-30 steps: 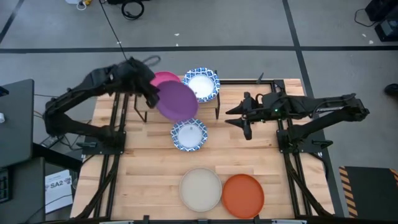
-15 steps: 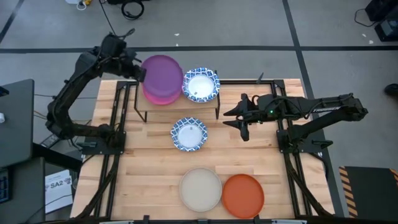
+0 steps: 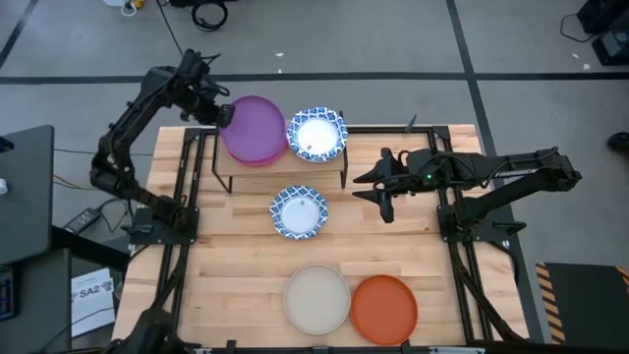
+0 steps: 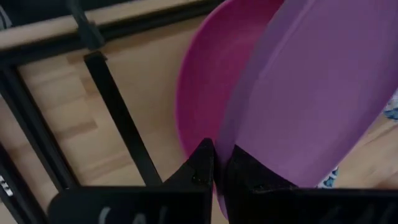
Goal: Place and stack plates onto a shelf
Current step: Stack the purple plate on top of the pink plate on the shelf
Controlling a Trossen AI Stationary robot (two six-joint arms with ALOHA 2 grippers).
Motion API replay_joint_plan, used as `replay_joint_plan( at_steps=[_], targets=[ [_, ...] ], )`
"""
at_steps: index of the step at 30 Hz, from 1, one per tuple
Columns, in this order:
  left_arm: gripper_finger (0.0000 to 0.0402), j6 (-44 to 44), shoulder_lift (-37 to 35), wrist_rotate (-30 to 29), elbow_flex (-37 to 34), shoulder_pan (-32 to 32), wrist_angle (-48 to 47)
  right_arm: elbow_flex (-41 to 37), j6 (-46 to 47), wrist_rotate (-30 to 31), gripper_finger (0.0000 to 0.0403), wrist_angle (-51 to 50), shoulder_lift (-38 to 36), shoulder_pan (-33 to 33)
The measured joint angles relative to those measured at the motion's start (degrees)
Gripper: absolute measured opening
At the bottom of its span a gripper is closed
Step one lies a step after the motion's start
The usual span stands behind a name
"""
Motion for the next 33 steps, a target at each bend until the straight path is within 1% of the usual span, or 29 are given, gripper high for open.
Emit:
replay_joint_plan(
  at_steps=[7, 13, 29, 33],
  targets=[
    [0.0024, 0.0, 2.4, 0.0, 0.0, 0.2, -0.2, 0.0, 0.0, 0.0, 0.0173, 0.0, 0.0, 0.0],
    [0.0041, -0.1, 2.4, -0.1, 0.0, 0.2, -0.4, 0.0, 0.0, 0.0, 0.0173, 0.0, 0.0, 0.0],
    [0.0046, 0.9, 2.4, -0.7, 0.0, 0.2, -0.5, 0.0, 0.0, 0.0, 0.0173, 0.0, 0.0, 0.0],
    [0.0064, 2.5, 2.4, -0.7, 0.0, 0.2, -0.5, 0.0, 0.0, 0.0, 0.0173, 0.0, 0.0, 0.0]
  ],
)
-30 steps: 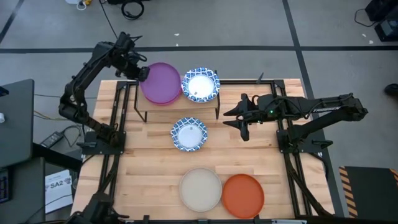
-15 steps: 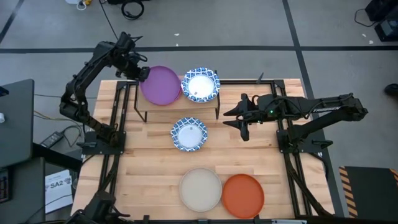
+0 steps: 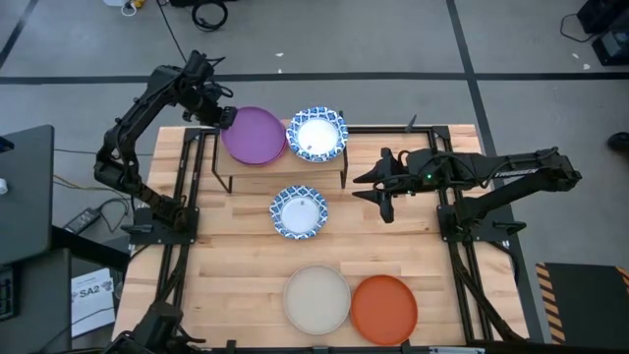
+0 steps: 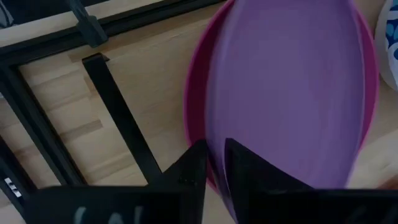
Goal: Place and stack plates onto a shelf
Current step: Stack the purple plate on top of the pink plate on the shelf, then stack the white patterned bowl on top of the other white patterned bowl on the shelf
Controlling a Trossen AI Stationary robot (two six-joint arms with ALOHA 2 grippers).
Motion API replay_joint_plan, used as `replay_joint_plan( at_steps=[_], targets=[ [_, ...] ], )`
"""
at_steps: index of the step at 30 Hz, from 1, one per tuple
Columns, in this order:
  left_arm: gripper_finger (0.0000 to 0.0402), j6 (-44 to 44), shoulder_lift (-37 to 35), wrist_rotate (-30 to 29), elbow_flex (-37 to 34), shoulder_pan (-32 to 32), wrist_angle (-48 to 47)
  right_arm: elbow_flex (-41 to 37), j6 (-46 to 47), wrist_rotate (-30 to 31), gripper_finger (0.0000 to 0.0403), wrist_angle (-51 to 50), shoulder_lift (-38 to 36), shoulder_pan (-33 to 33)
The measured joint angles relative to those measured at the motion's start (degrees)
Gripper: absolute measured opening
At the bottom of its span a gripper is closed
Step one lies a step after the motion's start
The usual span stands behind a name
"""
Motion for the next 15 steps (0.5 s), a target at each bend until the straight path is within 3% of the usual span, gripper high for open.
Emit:
replay_joint_plan(
  at_steps=[15],
  targets=[
    [0.0190, 1.6, 0.0, -7.8, 0.0, 0.0, 0.0, 0.0, 0.0, 0.0, 0.0173, 0.0, 0.0, 0.0]
  ],
)
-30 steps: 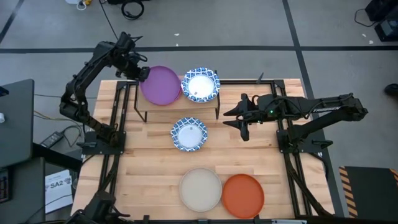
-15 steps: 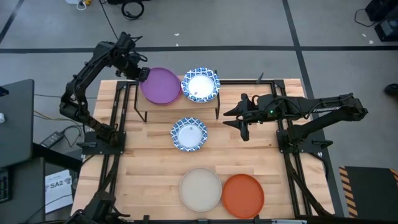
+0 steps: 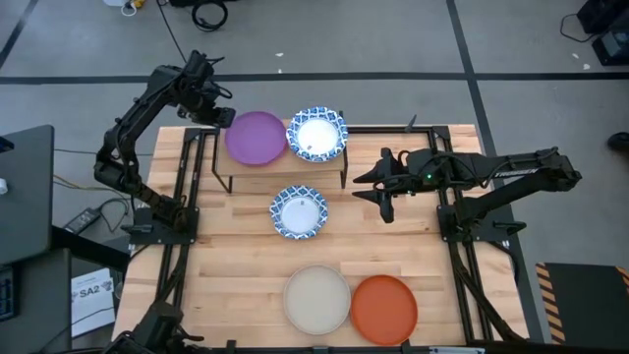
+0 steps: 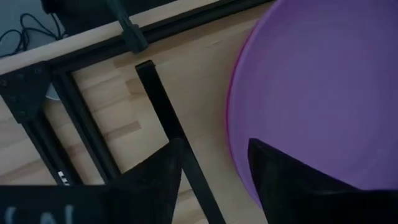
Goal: Place and stack plates onto a shelf
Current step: Stack the white patterned bowl on top of the other white patterned bowl on the shelf
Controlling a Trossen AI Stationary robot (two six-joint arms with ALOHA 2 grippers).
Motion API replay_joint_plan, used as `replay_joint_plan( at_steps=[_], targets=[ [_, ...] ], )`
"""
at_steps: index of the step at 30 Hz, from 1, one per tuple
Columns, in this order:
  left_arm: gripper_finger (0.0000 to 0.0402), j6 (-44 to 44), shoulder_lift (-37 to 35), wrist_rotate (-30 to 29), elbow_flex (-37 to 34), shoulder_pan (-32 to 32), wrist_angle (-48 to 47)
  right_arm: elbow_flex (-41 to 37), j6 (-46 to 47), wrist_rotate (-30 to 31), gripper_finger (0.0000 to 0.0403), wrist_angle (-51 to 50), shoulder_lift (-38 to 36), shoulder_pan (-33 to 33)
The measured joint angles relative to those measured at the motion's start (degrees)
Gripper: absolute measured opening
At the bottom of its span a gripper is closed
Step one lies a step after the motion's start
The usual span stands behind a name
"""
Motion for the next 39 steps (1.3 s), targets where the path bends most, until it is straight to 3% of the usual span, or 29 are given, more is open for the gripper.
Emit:
replay_joint_plan(
  at_steps=[20, 29, 34, 39],
  targets=[
    [0.0199, 0.0, -0.1, 0.9, 0.0, 0.0, 1.1, 0.0, 0.0, 0.0, 0.0173, 0.0, 0.0, 0.0],
    [0.0199, 0.1, -2.9, 0.9, 0.0, -1.0, 8.6, 0.0, 0.0, 0.0, 0.0173, -0.1, 0.0, 0.0],
    [0.0199, 3.1, -6.5, 0.9, 0.0, -4.3, 10.4, 0.0, 0.0, 0.0, 0.0173, -0.1, 0.0, 0.0],
    [0.0199, 7.7, -10.4, 1.0, 0.0, -11.6, 10.3, 0.0, 0.0, 0.0, 0.0173, -0.1, 0.0, 0.0]
  ],
)
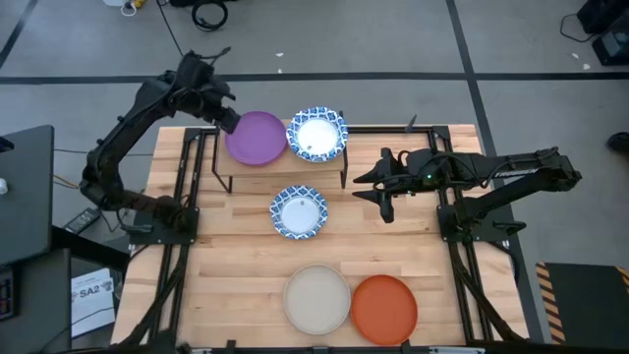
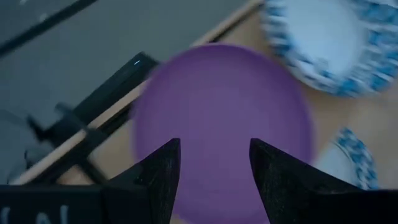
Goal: Place and stack plates onto a shelf
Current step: Stack the white patterned bowl on top of the other white patterned bowl on the shelf
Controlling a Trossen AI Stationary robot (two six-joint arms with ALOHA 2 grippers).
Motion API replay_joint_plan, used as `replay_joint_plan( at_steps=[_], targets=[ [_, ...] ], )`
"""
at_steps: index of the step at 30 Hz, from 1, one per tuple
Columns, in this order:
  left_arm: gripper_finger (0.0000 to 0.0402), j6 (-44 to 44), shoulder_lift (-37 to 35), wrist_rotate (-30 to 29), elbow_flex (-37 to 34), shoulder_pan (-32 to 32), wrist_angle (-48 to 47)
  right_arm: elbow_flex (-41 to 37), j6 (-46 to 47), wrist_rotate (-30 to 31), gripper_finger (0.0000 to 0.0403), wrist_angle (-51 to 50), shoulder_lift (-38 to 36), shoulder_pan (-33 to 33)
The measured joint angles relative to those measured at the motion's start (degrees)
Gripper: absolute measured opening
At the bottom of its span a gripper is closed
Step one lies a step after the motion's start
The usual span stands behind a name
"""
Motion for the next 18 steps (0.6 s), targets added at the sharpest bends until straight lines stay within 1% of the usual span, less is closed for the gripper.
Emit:
replay_joint_plan(
  at_steps=[5, 9, 14, 18],
  targets=[
    [0.0199, 2.8, -2.3, 0.0, 0.0, -10.6, 0.0, 0.0, 0.0, 0.0, 0.0173, 0.0, 0.0, 0.0],
    [0.0199, 4.1, -2.9, 0.0, -1.0, -20.4, 1.0, 0.0, 0.0, 0.0, 0.0173, 0.0, 0.0, 0.0],
    [0.0199, 5.8, -3.0, -0.1, -6.6, -32.4, 6.2, 0.0, 0.0, 0.0, 0.0173, 0.0, 0.0, 0.0],
    [0.0199, 5.8, -3.0, -1.9, -12.8, -40.7, 13.3, 0.0, 0.0, 0.0, 0.0173, 0.0, 0.0, 0.0]
  ],
)
